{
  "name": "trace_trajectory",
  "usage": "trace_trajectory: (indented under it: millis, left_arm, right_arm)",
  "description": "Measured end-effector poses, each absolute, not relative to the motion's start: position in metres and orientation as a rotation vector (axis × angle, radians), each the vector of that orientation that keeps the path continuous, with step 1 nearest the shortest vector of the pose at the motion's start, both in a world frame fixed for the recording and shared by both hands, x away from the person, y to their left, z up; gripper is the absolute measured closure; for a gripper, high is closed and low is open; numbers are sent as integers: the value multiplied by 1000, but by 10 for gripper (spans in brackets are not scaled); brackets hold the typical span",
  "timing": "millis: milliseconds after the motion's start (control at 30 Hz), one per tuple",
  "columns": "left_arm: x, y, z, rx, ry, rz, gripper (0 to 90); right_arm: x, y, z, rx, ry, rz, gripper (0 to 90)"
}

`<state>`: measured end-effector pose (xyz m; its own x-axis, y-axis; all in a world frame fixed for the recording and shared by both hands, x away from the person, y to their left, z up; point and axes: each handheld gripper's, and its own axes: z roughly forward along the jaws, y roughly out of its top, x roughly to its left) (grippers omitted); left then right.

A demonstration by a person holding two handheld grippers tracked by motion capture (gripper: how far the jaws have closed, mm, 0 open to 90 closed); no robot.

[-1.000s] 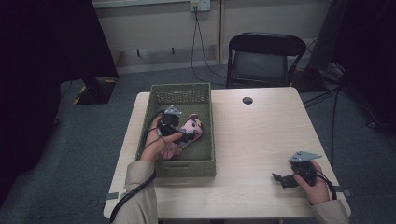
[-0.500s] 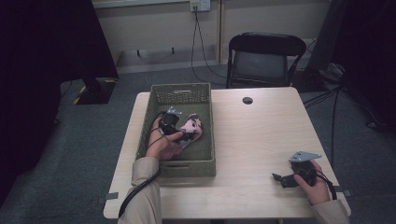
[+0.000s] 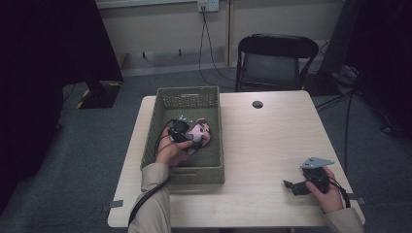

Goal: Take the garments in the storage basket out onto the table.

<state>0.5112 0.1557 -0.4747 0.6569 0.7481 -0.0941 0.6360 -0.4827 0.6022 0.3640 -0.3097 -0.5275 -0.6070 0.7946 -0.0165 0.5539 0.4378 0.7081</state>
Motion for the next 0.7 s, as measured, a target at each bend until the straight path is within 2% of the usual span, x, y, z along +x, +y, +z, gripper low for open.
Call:
trace_trajectory:
  millis: [133,200,300,333,400,533,700]
  left_arm:
    - [512,154,-478,2317,1058,244,148]
    - [512,154,-480,2352,1051,263,165]
    - [512,155,-481,2379,1044,262,259]
    - [512,155,-481,2379,1044,262,334]
    - [512,156,-482,2379,1077,249,339]
    - [511,157,-481,2375,1109,221,448]
    - [509,160,-477,2362,1153,181,522]
  right_arm:
    - [364,-310,-527,1151,2347,963,0]
    - [364,-310,-528,1151,2347,963,0]
    - [364,-310,-527,1151,2347,963,0]
    - [364,-310,-527,1151,2347,963,0]
    - [364,-310,-528,1151,2347,963,0]
    - [364,-310,-528,1151,2347,963,0]
    - [364,-310,-528,1151,2347,963,0]
